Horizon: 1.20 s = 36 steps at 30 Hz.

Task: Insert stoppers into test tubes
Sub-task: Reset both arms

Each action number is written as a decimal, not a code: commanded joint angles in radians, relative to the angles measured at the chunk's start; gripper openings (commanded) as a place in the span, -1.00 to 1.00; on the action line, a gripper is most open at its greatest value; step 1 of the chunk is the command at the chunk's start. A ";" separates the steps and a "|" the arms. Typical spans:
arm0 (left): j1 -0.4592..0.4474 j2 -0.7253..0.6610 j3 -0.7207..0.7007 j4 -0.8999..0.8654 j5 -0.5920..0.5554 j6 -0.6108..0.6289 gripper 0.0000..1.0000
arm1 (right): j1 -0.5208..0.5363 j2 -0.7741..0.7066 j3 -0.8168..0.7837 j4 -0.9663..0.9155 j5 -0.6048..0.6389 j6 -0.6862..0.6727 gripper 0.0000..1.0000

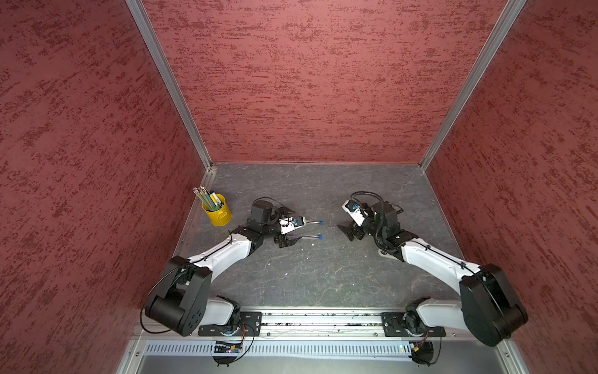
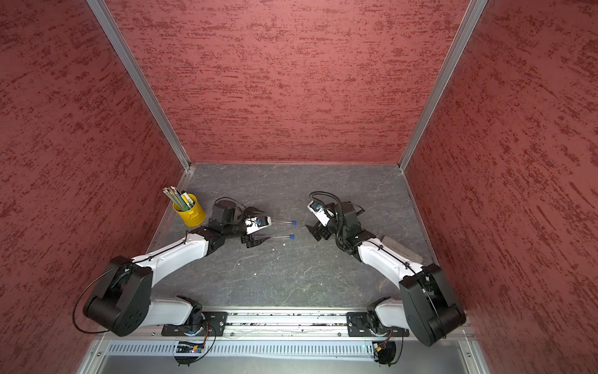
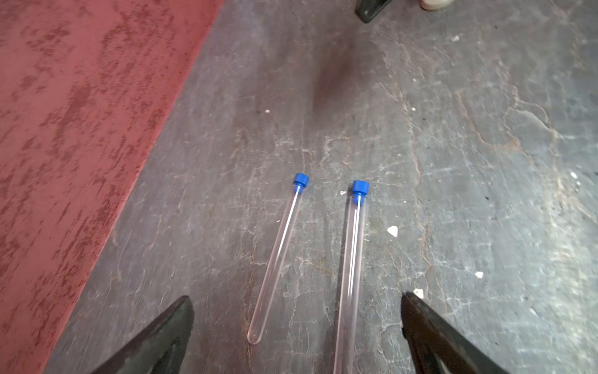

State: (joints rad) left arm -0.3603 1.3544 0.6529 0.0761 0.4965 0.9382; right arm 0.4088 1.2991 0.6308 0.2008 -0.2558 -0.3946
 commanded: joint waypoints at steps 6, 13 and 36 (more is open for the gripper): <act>0.067 -0.032 -0.086 0.334 -0.169 -0.359 0.99 | -0.065 -0.059 -0.150 0.347 0.347 0.180 0.97; 0.150 -0.022 -0.124 0.475 -0.426 -0.557 0.99 | -0.124 -0.108 -0.277 0.567 0.566 0.238 0.97; 0.263 -0.022 -0.190 0.600 -0.575 -0.717 0.99 | -0.334 0.089 -0.474 1.131 0.672 0.402 0.98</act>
State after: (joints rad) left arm -0.1032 1.3544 0.4892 0.6338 -0.1059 0.2329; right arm 0.0879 1.3666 0.1928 1.1824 0.3901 -0.0494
